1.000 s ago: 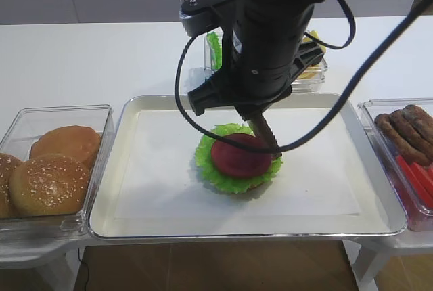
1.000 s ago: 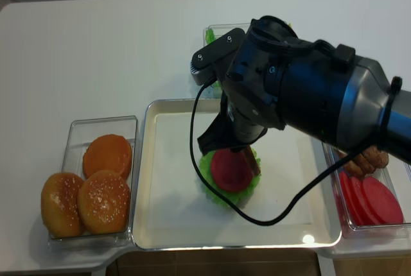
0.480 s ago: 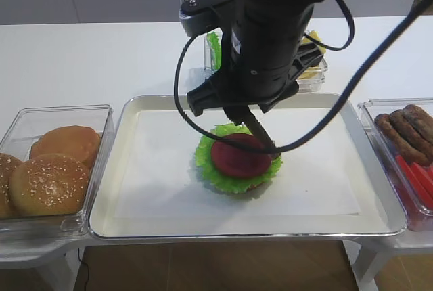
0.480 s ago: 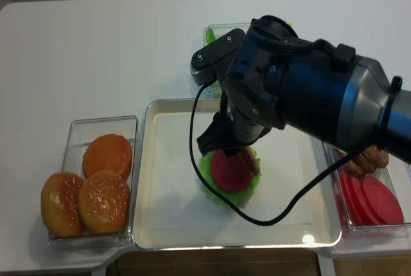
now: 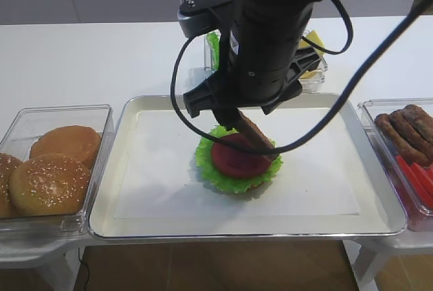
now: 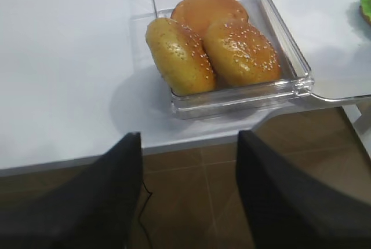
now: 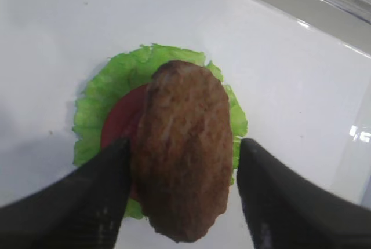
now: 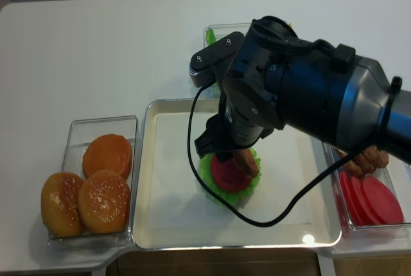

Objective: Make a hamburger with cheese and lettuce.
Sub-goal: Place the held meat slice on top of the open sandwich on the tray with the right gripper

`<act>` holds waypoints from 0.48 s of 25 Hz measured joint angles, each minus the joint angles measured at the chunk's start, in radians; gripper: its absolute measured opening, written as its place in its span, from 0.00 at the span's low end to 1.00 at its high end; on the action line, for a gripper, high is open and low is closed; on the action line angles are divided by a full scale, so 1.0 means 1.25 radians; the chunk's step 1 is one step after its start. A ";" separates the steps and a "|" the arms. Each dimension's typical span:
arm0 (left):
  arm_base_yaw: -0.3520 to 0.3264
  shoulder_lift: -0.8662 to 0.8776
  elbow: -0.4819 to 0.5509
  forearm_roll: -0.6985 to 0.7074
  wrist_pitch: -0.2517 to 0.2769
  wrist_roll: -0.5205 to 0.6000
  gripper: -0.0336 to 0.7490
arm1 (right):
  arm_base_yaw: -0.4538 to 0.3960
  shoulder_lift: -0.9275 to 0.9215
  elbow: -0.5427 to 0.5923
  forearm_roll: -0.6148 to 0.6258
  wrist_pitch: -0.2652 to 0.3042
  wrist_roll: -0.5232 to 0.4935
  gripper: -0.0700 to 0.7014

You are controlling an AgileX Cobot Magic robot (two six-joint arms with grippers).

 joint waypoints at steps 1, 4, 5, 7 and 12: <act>0.000 0.000 0.000 0.000 0.000 0.000 0.54 | 0.000 0.000 0.000 0.001 0.000 0.000 0.67; 0.000 0.000 0.000 0.000 0.000 0.000 0.54 | 0.000 0.000 0.000 0.003 -0.001 -0.001 0.72; 0.000 0.000 0.000 0.000 0.000 0.000 0.54 | 0.000 0.000 0.000 0.003 -0.001 -0.001 0.74; 0.000 0.000 0.000 0.000 0.000 0.000 0.54 | 0.000 0.000 0.000 0.004 -0.002 -0.002 0.77; 0.000 0.000 0.000 0.000 0.000 0.000 0.54 | 0.000 0.000 0.000 0.007 -0.002 -0.002 0.80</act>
